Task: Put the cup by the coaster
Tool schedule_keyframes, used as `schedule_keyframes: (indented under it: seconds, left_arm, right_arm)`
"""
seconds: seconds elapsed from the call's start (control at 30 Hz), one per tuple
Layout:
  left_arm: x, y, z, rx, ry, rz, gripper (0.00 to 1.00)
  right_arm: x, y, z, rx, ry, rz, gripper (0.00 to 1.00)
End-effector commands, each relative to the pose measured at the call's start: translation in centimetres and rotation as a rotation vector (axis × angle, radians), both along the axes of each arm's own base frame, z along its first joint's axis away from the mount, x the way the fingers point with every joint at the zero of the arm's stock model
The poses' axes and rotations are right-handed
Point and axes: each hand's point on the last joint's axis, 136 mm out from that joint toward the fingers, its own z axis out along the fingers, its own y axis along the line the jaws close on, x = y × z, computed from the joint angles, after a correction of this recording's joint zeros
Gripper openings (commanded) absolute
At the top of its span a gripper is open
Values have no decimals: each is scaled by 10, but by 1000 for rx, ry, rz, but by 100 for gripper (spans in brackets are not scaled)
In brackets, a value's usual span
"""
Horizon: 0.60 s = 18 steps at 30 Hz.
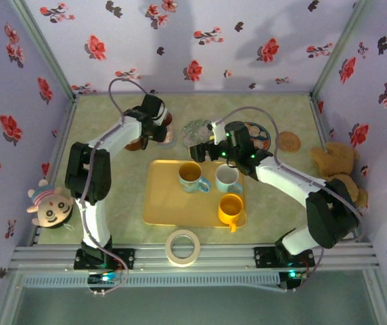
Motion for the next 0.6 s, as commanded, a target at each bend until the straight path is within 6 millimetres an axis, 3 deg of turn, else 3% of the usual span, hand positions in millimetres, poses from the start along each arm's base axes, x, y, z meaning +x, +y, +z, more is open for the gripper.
schedule_keyframes:
  seconds: [0.0, 0.3, 0.57]
  left_arm:
    - [9, 4, 18, -3, -48, 17, 36]
    - [7, 6, 42, -26, -85, 33, 56]
    - [2, 4, 92, -83, -184, 28, 79]
  right_arm:
    - [-2, -4, 13, 3, -35, 5, 99]
    - [-10, -11, 18, -45, -53, 28, 99]
    - [-28, -21, 30, -144, -84, 104, 99]
